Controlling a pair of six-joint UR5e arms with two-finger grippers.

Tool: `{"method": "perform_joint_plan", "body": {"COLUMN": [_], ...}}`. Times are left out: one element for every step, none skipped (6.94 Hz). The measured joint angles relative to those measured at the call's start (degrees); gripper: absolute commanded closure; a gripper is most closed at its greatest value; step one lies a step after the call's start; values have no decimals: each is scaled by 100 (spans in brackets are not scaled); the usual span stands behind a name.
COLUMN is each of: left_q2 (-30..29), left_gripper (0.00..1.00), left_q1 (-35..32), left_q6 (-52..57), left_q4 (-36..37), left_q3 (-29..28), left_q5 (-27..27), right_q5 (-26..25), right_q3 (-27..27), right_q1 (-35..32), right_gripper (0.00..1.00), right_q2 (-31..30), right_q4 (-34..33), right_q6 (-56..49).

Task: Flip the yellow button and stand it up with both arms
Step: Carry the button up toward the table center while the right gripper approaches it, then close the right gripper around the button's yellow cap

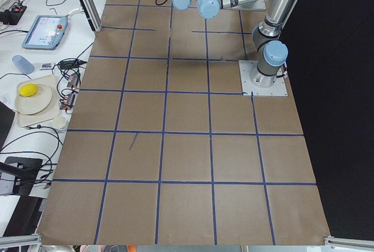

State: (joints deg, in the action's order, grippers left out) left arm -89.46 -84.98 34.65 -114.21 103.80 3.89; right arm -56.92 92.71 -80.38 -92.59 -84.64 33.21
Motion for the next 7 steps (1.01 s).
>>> {"method": "perform_joint_plan", "body": {"left_q2": [7, -17, -60, -80, -88, -97, -100], "left_gripper": [82, 82, 82, 82, 82, 82, 82], "left_q1": [-172, -292, -352, -376, -384, -389, -393], "left_q6": [-7, -10, -11, -11, -11, -11, -11], "left_q4": [-3, 1, 6, 6, 7, 9, 7], "left_q3": [79, 150, 189, 206, 214, 217, 217], "left_q5": [-390, -697, -858, -922, -953, -987, -1026], "right_q5": [541, 1005, 1377, 1577, 1645, 1639, 1570], "right_q3": [2, 6, 9, 25, 52, 70, 74], "right_q1": [42, 43, 37, 6, -133, -344, -485], "right_gripper": [0, 0, 0, 0, 0, 0, 0], "right_q2": [-10, -24, -55, -93, -119, -123, -123], "right_q4": [-113, -308, -423, -467, -489, -507, -511], "right_q6": [532, 992, 1302, 1498, 1741, 2013, 2152]}}
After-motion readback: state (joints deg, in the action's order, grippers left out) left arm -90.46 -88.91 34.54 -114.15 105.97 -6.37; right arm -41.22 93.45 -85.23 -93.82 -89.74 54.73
